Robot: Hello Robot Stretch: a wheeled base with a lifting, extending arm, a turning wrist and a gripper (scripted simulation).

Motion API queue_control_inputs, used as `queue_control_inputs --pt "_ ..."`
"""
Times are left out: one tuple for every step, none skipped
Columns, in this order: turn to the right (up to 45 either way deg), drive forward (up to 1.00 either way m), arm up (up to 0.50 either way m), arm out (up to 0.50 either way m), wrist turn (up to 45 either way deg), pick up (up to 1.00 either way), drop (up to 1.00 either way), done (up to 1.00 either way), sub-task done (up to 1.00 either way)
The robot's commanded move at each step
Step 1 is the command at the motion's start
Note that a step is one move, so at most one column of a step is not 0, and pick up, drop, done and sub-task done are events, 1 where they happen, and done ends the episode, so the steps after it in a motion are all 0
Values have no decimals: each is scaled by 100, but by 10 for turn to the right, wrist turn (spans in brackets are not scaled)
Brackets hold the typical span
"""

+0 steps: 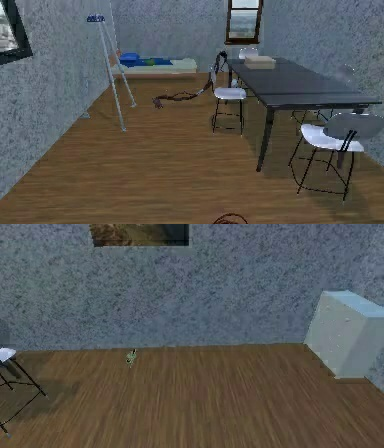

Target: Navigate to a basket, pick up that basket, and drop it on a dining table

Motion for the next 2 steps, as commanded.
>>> queue_control_inputs --pt "360 0 0 0 0 0 0 0 0" --pt "30 0 0 0 0 0 0 0 0"
